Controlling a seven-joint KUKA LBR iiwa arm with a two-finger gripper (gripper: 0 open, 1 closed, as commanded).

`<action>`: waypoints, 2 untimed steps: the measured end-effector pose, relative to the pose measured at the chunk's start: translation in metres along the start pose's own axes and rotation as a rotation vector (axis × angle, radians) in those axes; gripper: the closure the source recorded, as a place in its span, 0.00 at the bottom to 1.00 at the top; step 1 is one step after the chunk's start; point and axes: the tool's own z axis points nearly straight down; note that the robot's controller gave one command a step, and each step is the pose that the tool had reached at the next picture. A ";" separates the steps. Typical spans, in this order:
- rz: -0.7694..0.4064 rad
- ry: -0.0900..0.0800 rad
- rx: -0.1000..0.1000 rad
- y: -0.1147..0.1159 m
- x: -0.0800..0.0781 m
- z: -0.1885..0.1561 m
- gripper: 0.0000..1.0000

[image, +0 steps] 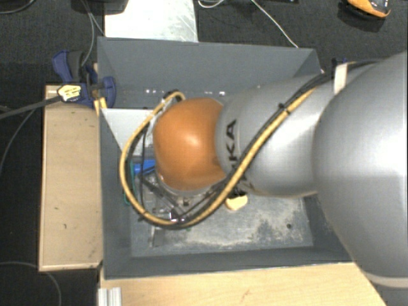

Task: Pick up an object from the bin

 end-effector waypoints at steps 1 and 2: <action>0.008 -0.007 -0.002 -0.001 -0.002 -0.004 0.00; -0.009 -0.003 -0.001 -0.062 -0.072 0.088 0.00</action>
Offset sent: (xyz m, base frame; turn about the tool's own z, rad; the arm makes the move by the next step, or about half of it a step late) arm 0.0703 -0.0615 -0.0894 -0.0117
